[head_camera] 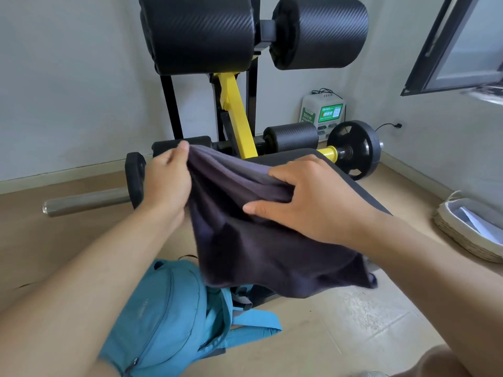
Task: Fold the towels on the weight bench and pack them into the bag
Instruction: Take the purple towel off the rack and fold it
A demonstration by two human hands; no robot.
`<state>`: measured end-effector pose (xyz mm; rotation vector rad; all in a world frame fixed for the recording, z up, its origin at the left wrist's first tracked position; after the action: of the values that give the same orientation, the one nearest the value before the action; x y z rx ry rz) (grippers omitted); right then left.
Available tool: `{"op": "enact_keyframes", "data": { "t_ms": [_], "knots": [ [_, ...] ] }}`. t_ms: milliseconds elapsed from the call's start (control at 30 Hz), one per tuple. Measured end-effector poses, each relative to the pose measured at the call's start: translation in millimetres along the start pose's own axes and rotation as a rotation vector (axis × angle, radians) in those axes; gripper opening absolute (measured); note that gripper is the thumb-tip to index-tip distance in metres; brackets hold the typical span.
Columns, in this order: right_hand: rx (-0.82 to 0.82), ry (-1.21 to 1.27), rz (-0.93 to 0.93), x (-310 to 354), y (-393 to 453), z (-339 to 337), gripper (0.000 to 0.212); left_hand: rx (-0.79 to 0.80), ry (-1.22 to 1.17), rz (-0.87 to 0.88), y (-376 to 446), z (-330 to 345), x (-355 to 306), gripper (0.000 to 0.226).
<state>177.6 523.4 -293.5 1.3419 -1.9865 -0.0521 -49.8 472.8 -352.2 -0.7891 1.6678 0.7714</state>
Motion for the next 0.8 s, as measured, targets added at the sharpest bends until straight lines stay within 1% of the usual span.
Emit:
{"op": "enact_keyframes", "data": {
  "t_ms": [100, 233, 367, 467, 500, 600, 667, 733, 800],
  "knots": [
    [0.074, -0.007, 0.005, 13.4, -3.6, 4.3, 0.064, -0.057, 0.059, -0.026, 19.1, -17.1, 16.3, 0.045],
    [0.090, 0.024, 0.070, 16.8, -5.7, 1.4, 0.060, -0.203, 0.113, -0.009, 25.4, -36.7, 17.0, 0.047],
    [-0.003, -0.139, 0.086, 11.9, -3.7, -10.2, 0.040, -0.297, 0.102, -0.024, 33.2, -54.6, 20.0, 0.039],
    [0.029, -0.308, 0.112, 3.6, -2.6, -14.9, 0.037, -0.293, 0.228, 0.057, 29.1, -54.6, 13.6, 0.048],
    [0.021, -0.327, 0.125, 0.3, -2.4, -15.1, 0.037, -0.290, 0.248, 0.082, 27.3, -53.6, 12.4, 0.049],
    [-0.104, -0.240, 0.179, -6.1, -1.5, -20.4, 0.030, -0.288, 0.221, 0.094, 26.4, -52.6, 11.4, 0.048],
    [-0.171, -0.191, 0.254, -14.9, 0.1, -24.9, 0.029, -0.284, 0.227, 0.090, 27.2, -52.9, 12.9, 0.047],
    [-0.140, -0.150, 0.340, -28.7, 0.4, -23.4, 0.031, -0.263, 0.240, 0.107, 27.1, -52.0, 13.6, 0.046],
    [-0.005, -0.045, 0.412, -46.5, -1.3, -15.6, 0.038, -0.236, 0.238, 0.134, 26.9, -51.2, 13.5, 0.044]
  ]
}}
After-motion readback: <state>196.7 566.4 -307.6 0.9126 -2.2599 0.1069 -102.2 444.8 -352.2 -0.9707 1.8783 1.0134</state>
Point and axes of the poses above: each hand's wrist, its own y-axis towards the middle knuckle, its own z-axis out of the palm, x = y × z, the point moved 3 cm from there along y, towards the middle knuckle, and after that the axes turned 15 degrees about y, right-handed, at the moved point
